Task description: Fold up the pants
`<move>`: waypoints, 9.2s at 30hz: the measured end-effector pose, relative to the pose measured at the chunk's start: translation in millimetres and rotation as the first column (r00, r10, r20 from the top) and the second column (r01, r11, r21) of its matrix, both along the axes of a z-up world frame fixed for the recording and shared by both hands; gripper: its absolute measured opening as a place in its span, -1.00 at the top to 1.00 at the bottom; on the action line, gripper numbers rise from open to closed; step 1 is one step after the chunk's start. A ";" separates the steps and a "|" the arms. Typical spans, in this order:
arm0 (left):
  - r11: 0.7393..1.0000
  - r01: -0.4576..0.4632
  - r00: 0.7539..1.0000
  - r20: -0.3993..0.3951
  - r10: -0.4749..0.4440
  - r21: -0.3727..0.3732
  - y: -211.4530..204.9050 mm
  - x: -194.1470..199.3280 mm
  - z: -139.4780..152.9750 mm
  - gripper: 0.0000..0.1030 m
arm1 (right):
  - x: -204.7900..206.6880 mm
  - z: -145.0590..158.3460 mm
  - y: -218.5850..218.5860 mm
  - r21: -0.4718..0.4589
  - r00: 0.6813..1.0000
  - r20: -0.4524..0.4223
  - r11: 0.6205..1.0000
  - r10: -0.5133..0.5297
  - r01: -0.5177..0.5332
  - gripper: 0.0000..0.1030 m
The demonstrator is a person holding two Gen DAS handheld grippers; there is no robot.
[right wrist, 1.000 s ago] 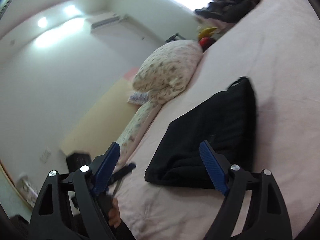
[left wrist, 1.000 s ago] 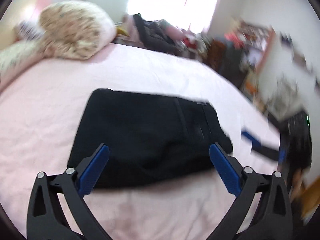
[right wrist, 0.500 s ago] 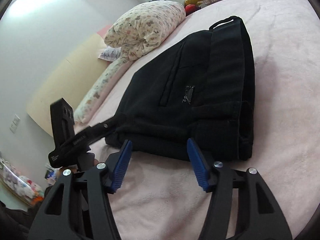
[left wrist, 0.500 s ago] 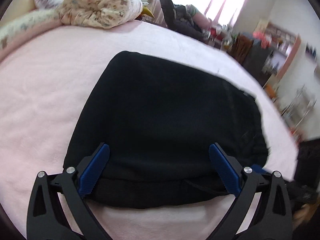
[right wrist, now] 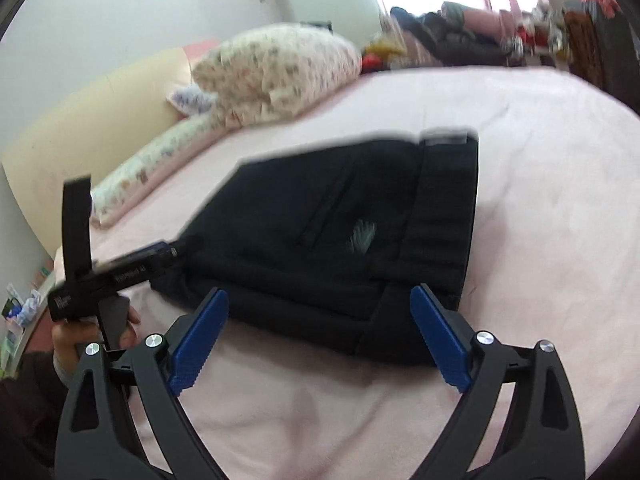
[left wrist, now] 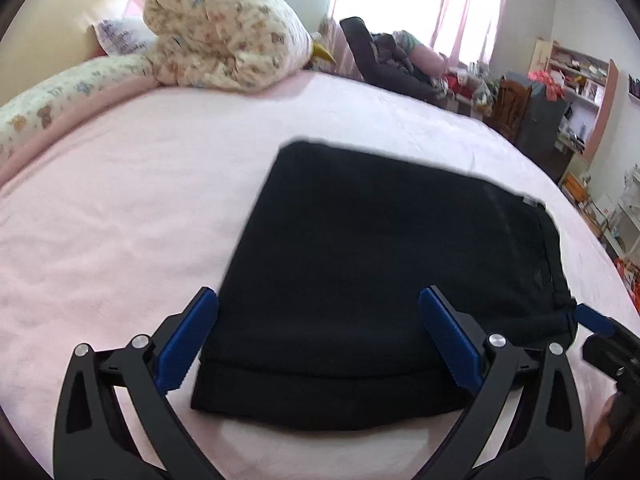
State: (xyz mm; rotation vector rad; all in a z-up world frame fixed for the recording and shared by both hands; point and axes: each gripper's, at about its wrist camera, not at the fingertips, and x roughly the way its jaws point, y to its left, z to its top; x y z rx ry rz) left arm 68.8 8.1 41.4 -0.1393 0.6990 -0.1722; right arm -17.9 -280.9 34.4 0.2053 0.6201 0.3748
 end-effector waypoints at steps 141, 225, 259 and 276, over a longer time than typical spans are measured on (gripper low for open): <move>0.994 0.107 0.994 -0.016 -0.106 0.011 8.1 39.4 42.1 -0.97 | 82.1 38.8 -66.6 0.200 0.964 -0.264 0.979 0.020 0.034 -0.97; 0.845 0.269 0.921 -0.134 -0.366 -0.461 -39.2 166.3 27.8 0.63 | 166.7 -16.3 -157.9 0.725 0.966 -0.243 0.678 0.086 0.122 0.32; 0.964 0.239 0.960 -0.118 -0.252 -0.116 -115.5 117.2 -14.3 -0.96 | 155.8 14.8 -67.5 -0.209 0.983 -0.010 0.962 -0.181 0.175 -0.38; 0.978 0.206 0.979 -0.013 -0.206 0.019 -106.7 72.3 6.2 -0.96 | 110.7 26.4 -88.3 -0.169 0.951 0.063 0.936 -0.304 0.310 -0.75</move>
